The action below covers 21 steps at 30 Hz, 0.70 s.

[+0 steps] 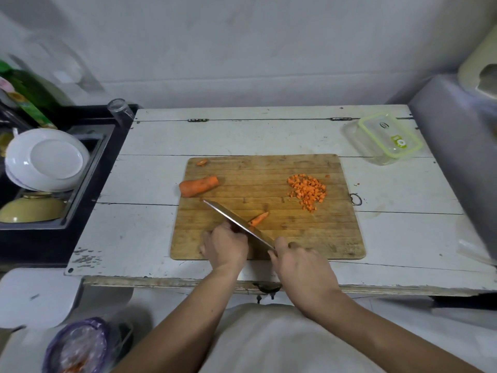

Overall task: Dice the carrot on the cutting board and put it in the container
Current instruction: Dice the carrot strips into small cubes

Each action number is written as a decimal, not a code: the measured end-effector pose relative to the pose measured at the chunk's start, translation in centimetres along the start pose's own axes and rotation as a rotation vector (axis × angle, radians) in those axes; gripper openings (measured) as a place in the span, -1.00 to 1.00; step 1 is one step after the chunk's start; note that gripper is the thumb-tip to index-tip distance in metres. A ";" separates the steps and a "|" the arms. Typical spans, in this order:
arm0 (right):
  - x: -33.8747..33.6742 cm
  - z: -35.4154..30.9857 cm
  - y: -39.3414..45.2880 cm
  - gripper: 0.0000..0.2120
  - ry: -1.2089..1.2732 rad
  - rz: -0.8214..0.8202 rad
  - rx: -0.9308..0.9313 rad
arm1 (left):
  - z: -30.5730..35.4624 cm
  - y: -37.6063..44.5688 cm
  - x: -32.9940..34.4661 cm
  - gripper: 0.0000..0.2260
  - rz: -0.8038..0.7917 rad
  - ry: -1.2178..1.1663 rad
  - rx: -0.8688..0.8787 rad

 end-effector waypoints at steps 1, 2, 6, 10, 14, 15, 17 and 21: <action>-0.2 0.6 -0.1 -0.78 0.065 -0.006 0.029 | 0.0 0.1 0.0 -0.80 -0.010 -0.001 0.001; -0.4 1.2 -0.1 -0.77 0.158 -0.046 0.058 | 0.1 0.2 0.0 -0.78 -0.023 -0.006 0.000; -0.9 3.5 0.4 -0.76 0.494 -0.092 0.257 | 0.3 1.1 0.0 -0.83 -0.110 -0.062 0.074; -0.3 5.5 1.4 -0.73 0.669 -0.123 0.439 | 1.1 2.0 0.2 -0.87 -0.198 0.001 0.306; 0.2 5.6 2.0 -0.72 0.764 -0.201 0.451 | 1.4 2.3 0.5 -0.94 -0.217 0.081 0.390; 0.3 5.2 2.1 -0.72 0.788 -0.223 0.443 | 1.4 2.2 0.4 -0.93 -0.206 0.097 0.404; 0.2 4.2 2.5 -0.71 0.794 -0.261 0.425 | 1.4 1.9 0.3 -0.92 -0.165 0.139 0.474; 0.2 3.0 3.5 -0.72 0.784 -0.306 0.433 | 1.2 1.2 0.2 -0.90 -0.085 0.259 0.663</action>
Point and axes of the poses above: each hand's wrist, its own y-axis towards the middle knuckle, its own x-axis out of the palm, z = x × y, the point moved 2 cm from there along y, towards the middle knuckle, and after that the axes turned 7 degrees about -y, right-handed, at the moved point
